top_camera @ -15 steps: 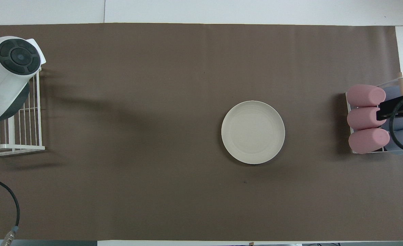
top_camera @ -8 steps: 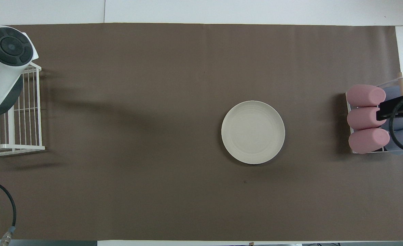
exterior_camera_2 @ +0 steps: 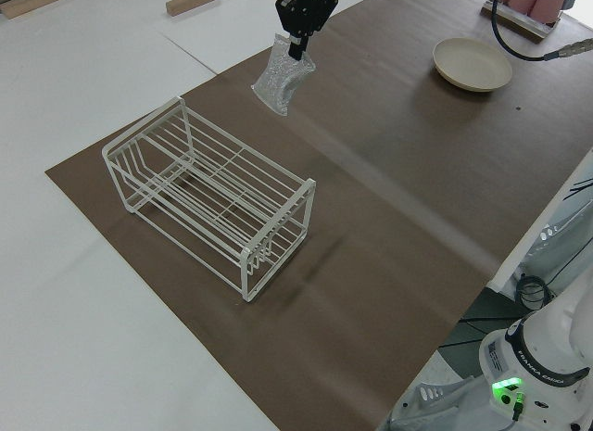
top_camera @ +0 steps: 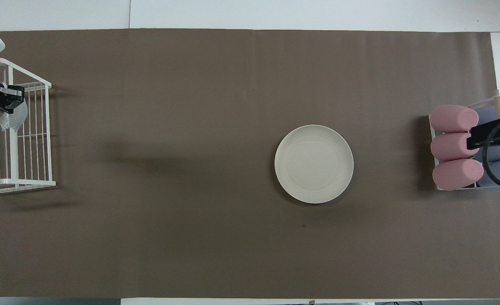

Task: Wipe plate with sponge
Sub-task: 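Reach the left gripper into the wire rack and grasp the clear sponge, then lift the sponge toward the plate while the right gripper reaches the plate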

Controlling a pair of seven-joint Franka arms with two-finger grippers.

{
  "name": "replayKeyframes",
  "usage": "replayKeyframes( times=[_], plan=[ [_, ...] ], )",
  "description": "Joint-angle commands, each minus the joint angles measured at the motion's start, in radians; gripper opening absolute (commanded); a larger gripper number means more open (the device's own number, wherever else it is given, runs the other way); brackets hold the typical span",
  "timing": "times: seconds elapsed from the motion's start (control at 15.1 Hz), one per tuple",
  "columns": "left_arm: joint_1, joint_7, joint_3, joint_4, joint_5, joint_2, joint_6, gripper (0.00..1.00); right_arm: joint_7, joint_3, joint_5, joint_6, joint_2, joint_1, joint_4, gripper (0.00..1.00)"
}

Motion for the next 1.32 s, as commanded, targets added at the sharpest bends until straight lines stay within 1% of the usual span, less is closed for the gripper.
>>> replayKeyframes(
  times=[0.0, 0.07, 0.13, 0.2, 0.33, 0.46, 0.53, 0.79, 0.92, 1.06, 1.19, 1.26],
  plan=[
    [0.009, -0.083, 0.003, 0.004, -0.184, -0.044, -0.047, 0.0, -0.029, 0.005, 0.023, 0.013, -0.014, -0.014, -0.02, 1.0],
    [0.012, -0.119, 0.003, 0.001, -0.265, -0.047, -0.05, 0.0, -0.029, 0.005, 0.023, 0.013, -0.016, -0.014, -0.02, 1.0],
    [0.032, -0.143, 0.005, -0.001, -0.387, -0.05, -0.054, 0.0, -0.029, 0.005, 0.023, 0.013, -0.016, -0.012, -0.02, 1.0],
    [0.055, -0.16, 0.003, -0.016, -0.502, -0.06, -0.057, 0.0, -0.029, 0.005, 0.023, 0.013, -0.016, -0.012, -0.02, 1.0],
    [0.076, -0.188, 0.003, -0.063, -0.678, -0.083, -0.041, 0.0, -0.029, 0.005, 0.023, 0.013, -0.016, -0.012, -0.022, 1.0],
    [0.089, -0.19, 0.003, -0.18, -0.84, -0.139, 0.008, 0.0, -0.029, 0.005, 0.023, 0.013, -0.016, -0.012, -0.02, 1.0],
    [0.096, -0.186, 0.003, -0.233, -0.922, -0.154, 0.026, 0.0, -0.028, 0.005, 0.023, 0.013, -0.014, -0.012, -0.022, 1.0],
    [0.078, -0.171, -0.009, -0.45, -1.166, -0.246, 0.144, 0.0, -0.012, 0.005, 0.037, 0.013, -0.016, -0.011, -0.022, 1.0],
    [0.044, -0.092, -0.009, -0.533, -1.292, -0.261, 0.163, 0.0, 0.073, 0.005, 0.095, 0.019, -0.017, -0.008, -0.022, 1.0],
    [0.027, 0.026, -0.009, -0.593, -1.41, -0.26, 0.166, 0.0, 0.225, 0.014, 0.126, 0.037, -0.017, 0.005, -0.023, 1.0],
    [0.001, 0.112, -0.009, -0.652, -1.479, -0.251, 0.161, 0.0, 0.393, 0.018, 0.168, 0.082, -0.021, 0.047, -0.034, 1.0],
    [-0.008, 0.172, -0.009, -0.683, -1.511, -0.252, 0.163, 0.0, 0.505, 0.018, 0.222, 0.1, -0.021, 0.048, -0.037, 1.0]
  ],
)
